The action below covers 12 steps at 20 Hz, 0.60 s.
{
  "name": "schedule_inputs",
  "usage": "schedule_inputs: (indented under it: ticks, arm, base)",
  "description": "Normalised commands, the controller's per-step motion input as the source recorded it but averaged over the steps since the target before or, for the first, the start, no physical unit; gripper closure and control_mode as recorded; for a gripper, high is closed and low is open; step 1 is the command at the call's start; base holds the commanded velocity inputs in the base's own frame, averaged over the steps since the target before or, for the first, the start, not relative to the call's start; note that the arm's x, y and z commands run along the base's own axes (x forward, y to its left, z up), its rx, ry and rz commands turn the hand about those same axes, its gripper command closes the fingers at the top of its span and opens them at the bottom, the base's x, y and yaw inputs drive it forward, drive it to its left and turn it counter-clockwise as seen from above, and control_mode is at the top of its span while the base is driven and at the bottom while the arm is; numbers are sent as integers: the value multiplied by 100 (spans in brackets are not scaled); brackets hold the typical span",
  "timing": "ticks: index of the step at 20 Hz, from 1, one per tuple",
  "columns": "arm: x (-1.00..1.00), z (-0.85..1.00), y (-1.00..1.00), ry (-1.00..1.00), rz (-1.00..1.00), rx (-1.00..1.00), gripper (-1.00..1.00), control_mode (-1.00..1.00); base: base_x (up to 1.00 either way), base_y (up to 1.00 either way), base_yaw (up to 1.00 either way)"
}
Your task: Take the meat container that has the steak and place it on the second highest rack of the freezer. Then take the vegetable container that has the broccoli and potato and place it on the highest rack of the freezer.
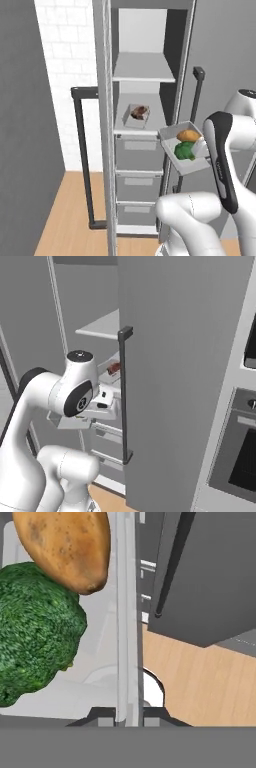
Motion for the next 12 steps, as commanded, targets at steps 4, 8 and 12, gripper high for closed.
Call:
schedule_inputs:
  ticks: [4,8,12]
  arm:
    - [0,0,0,0,0,0,100,100]
    - [0,0,0,0,0,0,100,100]
    - [0,0,0,0,0,0,100,100]
  base:
    - [81,26,-13]
    - [54,27,-10]
    - [5,35,-9]
